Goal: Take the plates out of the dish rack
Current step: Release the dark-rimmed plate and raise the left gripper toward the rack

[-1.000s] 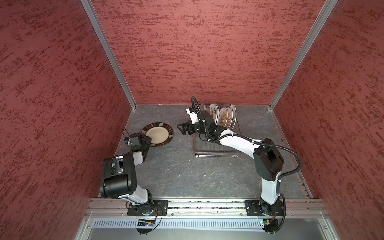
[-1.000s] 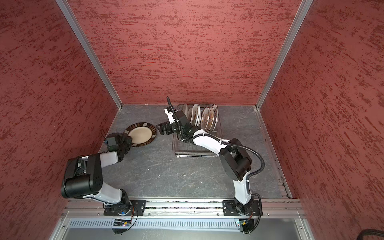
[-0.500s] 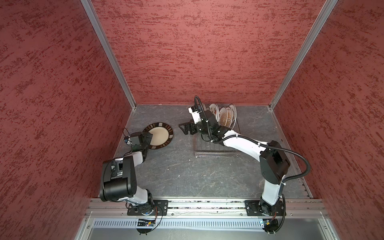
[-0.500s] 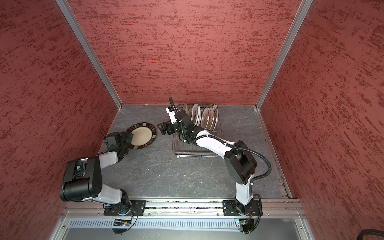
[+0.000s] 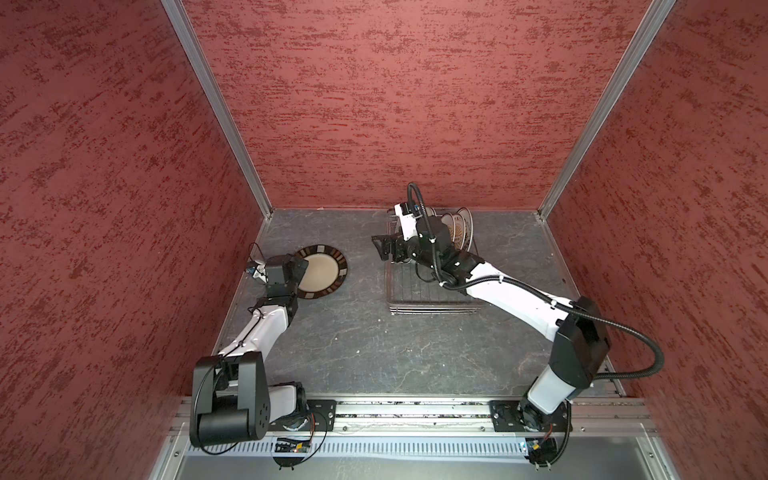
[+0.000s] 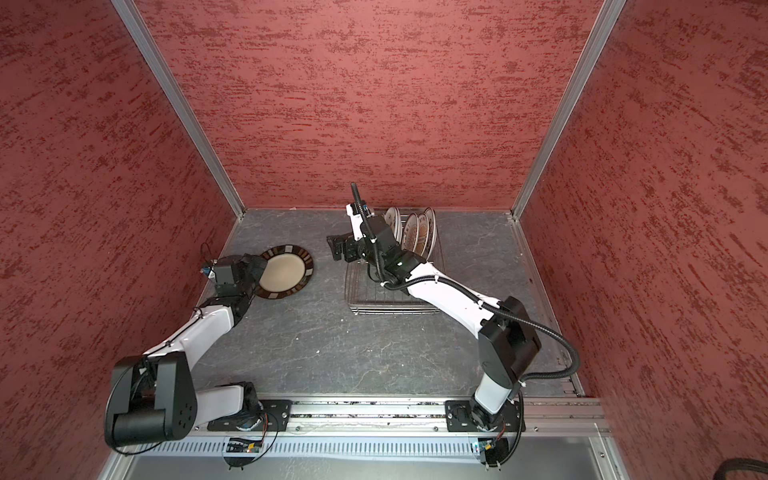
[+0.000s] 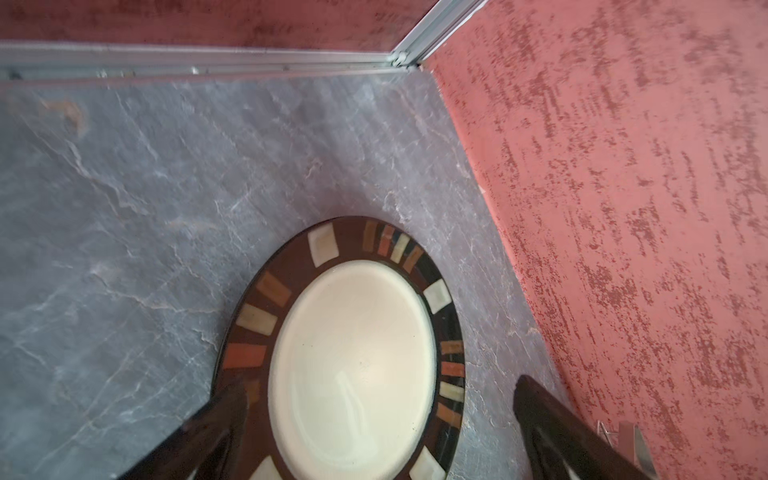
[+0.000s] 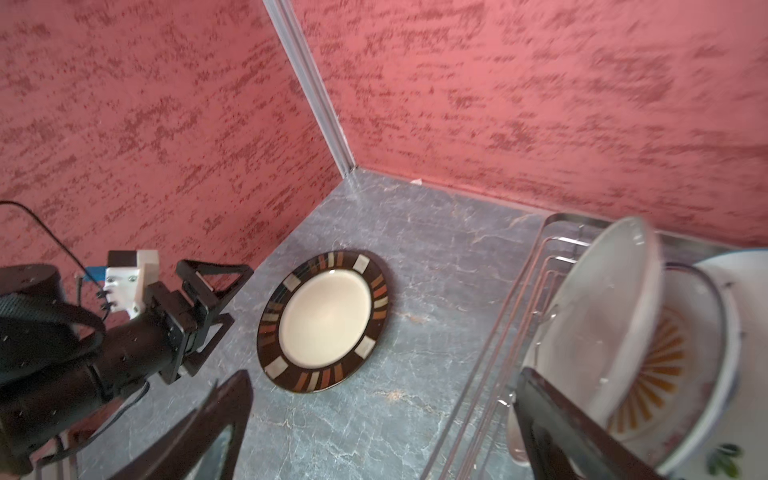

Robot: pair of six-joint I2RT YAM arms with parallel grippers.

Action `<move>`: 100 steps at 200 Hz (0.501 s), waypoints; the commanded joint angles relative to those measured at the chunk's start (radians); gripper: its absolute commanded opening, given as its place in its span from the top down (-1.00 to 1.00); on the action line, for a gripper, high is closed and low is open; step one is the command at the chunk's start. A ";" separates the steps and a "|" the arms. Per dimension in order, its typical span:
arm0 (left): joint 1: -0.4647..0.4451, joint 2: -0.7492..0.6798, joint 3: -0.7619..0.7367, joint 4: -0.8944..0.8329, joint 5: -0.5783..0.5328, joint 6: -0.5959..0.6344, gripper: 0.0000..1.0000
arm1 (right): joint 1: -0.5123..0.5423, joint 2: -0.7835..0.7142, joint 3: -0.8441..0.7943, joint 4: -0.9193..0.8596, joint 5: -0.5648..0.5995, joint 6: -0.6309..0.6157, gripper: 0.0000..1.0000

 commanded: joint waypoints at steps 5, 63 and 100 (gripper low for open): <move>-0.024 -0.066 0.018 -0.100 -0.103 0.053 -0.99 | -0.003 -0.082 -0.021 -0.047 0.117 -0.054 -0.98; -0.241 -0.225 0.057 -0.051 0.121 0.295 -0.99 | -0.049 -0.080 0.035 -0.136 0.187 -0.023 -0.98; -0.346 -0.252 0.058 0.060 0.434 0.349 -0.99 | -0.070 -0.080 -0.026 0.019 0.096 0.016 -0.98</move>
